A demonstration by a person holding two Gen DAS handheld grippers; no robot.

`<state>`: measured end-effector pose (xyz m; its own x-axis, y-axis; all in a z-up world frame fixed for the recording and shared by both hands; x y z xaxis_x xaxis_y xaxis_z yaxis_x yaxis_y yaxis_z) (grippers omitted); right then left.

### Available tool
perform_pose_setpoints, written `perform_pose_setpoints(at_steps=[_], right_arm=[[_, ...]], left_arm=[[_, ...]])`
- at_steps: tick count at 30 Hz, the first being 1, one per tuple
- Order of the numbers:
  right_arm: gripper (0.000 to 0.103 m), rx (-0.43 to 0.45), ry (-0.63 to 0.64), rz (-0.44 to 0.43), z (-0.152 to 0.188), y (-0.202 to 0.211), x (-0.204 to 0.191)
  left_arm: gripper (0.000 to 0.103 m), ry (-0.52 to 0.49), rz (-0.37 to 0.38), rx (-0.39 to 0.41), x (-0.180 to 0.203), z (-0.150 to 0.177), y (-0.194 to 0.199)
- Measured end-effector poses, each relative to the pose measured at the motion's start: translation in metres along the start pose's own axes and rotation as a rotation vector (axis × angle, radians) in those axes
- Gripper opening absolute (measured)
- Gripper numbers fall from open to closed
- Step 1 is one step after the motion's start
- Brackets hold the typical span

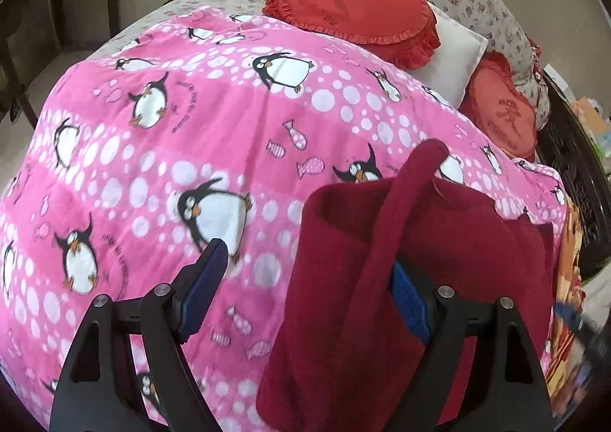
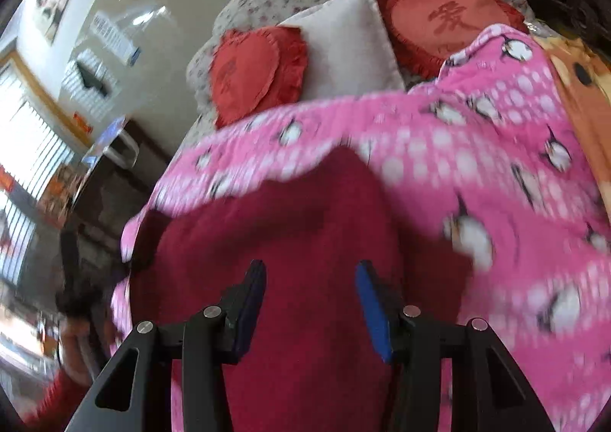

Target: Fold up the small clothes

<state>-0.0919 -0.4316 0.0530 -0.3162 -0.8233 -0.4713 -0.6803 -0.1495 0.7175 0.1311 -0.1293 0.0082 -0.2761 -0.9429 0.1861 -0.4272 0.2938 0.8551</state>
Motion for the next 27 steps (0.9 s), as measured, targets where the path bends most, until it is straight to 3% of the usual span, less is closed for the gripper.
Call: perform_pose_setpoints(at_steps=[2, 5, 6, 9, 14, 18, 23, 27], right_arm=[[0.047, -0.03, 0.014, 0.026, 0.028, 0.003, 0.001], [0.047, -0.097, 0.031, 0.135, 0.065, -0.009, 0.018], [0.047, -0.113, 0.04, 0.181, 0.072, -0.012, 0.026], [0.047, -0.105, 0.034, 0.19, 0.07, -0.003, 0.022], [0.047, -0.046, 0.094, 0.151, 0.044, 0.014, -0.025], [0.047, -0.044, 0.158, 0.044, 0.036, 0.0, -0.077], [0.047, -0.055, 0.257, -0.055, 0.018, -0.044, -0.147], [0.045, -0.108, 0.279, -0.104, 0.005, -0.099, -0.179]], left_arm=[[0.082, -0.013, -0.008, 0.009, 0.0, 0.005, 0.006], [0.082, -0.034, -0.021, 0.025, 0.0, 0.015, 0.017], [0.082, -0.037, -0.019, 0.023, 0.0, 0.019, 0.02], [0.082, -0.048, -0.007, 0.019, -0.002, 0.035, 0.033], [0.082, -0.085, -0.028, 0.029, -0.007, 0.065, 0.045], [0.082, -0.07, -0.035, -0.021, -0.016, 0.092, 0.036], [0.082, -0.042, -0.034, -0.068, -0.025, 0.111, 0.021], [0.082, -0.017, -0.017, -0.085, -0.026, 0.115, 0.018]])
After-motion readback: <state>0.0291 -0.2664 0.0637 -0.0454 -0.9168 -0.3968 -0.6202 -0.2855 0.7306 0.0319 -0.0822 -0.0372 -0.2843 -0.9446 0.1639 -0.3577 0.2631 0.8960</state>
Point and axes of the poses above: each gripper's, at about its wrist camera, not at the fingertips, and y roughly against the way its jaws point, x to its right, z to its underside, the point moved 8 cm from there along -y, roughly the way its jaws point, and after that the axes turned 6 degrees about -z, right-handed, at the moved point
